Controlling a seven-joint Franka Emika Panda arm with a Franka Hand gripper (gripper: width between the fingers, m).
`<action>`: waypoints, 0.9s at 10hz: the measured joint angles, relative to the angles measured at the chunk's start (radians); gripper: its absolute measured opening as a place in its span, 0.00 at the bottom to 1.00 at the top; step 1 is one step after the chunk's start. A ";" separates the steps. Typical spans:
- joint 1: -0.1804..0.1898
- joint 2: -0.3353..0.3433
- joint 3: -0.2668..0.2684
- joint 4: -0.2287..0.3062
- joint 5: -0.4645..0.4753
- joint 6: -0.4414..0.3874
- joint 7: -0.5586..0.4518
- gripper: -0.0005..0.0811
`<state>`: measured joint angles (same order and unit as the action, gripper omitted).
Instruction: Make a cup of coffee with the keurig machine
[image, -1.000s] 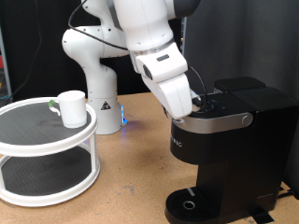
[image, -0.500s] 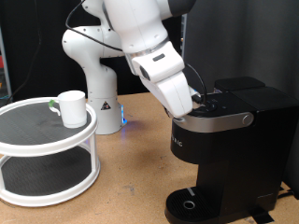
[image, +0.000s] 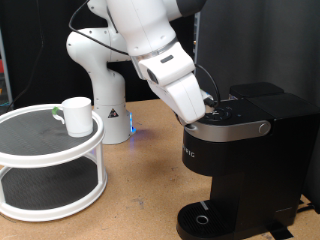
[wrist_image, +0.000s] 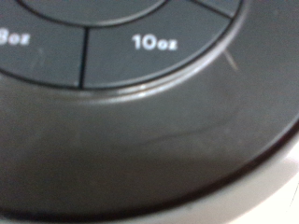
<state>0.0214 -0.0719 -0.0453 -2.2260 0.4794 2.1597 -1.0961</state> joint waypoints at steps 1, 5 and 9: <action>0.000 -0.008 -0.002 0.000 0.009 -0.001 -0.004 0.01; -0.001 -0.042 -0.023 0.031 0.033 -0.070 -0.011 0.01; -0.010 -0.056 -0.061 0.118 0.046 -0.210 -0.013 0.01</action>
<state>0.0117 -0.1279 -0.1061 -2.1082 0.5252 1.9496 -1.1090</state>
